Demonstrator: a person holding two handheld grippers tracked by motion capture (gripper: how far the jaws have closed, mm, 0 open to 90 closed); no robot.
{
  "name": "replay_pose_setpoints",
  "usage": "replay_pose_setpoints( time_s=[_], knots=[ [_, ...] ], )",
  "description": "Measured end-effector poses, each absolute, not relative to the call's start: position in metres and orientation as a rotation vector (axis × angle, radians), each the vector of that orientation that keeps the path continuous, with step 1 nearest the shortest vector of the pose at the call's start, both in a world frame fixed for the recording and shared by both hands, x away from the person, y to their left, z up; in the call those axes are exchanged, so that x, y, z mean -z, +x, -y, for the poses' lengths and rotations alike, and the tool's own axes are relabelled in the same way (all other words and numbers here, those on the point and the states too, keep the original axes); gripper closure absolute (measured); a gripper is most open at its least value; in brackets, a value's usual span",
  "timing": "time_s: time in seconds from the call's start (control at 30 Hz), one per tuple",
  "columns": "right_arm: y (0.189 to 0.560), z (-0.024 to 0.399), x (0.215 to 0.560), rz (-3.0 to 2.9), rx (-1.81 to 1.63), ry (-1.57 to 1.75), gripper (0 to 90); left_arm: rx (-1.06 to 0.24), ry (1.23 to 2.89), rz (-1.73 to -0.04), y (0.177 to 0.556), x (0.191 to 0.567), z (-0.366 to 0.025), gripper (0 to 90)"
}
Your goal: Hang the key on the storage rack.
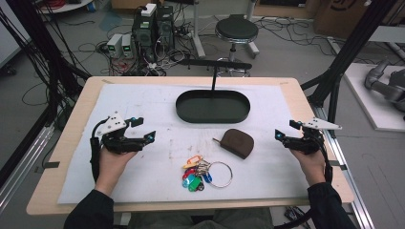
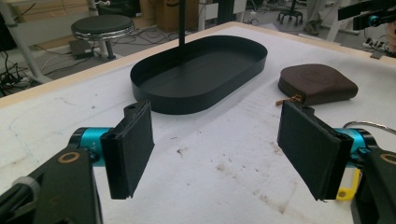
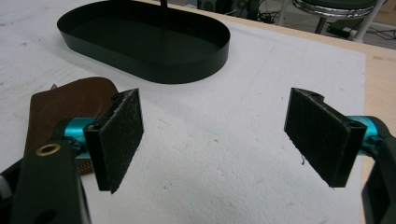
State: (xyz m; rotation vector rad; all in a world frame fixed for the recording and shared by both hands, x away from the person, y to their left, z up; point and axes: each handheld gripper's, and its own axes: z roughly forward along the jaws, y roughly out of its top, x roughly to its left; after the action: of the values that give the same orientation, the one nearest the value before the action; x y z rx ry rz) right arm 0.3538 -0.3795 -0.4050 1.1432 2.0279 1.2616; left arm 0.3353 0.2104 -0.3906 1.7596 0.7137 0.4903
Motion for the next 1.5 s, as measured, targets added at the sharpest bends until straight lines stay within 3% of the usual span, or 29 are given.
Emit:
replay_pose_setpoints(
  time_s=[0.77,1.5],
  knots=[
    [0.348,0.388,0.405,-2.015,-1.256,1.140,20.0,-0.395,1.780,-0.664,0.342,0.392,-0.179,26.9],
    [0.349,0.386,0.407,-2.031,-1.232,1.138,20.2,-0.187,1.922,-0.506,0.344,0.401,-0.112,32.8]
  ],
)
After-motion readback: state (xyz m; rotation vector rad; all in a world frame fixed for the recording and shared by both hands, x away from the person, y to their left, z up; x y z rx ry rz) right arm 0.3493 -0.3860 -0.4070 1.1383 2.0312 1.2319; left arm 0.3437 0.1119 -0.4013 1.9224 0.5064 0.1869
